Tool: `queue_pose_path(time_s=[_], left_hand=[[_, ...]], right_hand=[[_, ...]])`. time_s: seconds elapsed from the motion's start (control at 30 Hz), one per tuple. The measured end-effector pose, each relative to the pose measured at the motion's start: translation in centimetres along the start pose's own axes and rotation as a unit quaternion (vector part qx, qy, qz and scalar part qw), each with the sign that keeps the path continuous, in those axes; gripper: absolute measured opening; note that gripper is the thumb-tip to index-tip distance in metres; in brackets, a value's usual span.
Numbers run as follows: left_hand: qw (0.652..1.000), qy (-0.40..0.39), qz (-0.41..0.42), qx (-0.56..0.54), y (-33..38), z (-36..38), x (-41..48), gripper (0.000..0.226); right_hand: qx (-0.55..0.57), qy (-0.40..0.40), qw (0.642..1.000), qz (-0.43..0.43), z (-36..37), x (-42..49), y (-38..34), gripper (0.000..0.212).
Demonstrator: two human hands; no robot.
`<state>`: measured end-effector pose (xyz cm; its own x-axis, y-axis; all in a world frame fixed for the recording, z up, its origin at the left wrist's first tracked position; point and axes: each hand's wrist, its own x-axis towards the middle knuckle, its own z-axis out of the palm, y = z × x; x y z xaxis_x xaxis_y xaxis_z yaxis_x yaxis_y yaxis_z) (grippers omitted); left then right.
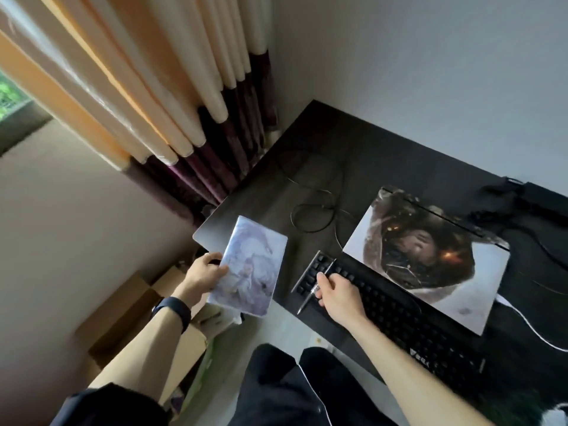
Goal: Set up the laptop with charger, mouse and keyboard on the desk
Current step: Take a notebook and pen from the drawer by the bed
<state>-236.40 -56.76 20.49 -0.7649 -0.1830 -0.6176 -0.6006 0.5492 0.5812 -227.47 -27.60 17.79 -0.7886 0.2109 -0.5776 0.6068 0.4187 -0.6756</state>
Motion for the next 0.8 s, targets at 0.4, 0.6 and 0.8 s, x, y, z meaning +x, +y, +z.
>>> queue_pose_path(time_s=[0.4, 0.6, 0.8], left_hand=[[0.975, -0.101, 0.038, 0.197, 6.0, 2.1, 15.5, 0.034], [0.961, -0.120, 0.064, 0.241, 8.3, 2.7, 20.3, 0.032], [0.952, -0.181, 0.073, 0.236, 8.7, 2.2, 22.3, 0.023]], right_hand=[[-0.072, -0.002, 0.990, 0.121, 4.4, 9.4, -4.6, 0.047], [-0.060, 0.001, 0.981, 0.182, 7.1, 12.2, -6.9, 0.044], [-0.071, 0.018, 0.974, 0.215, 8.9, 14.1, -8.0, 0.047]])
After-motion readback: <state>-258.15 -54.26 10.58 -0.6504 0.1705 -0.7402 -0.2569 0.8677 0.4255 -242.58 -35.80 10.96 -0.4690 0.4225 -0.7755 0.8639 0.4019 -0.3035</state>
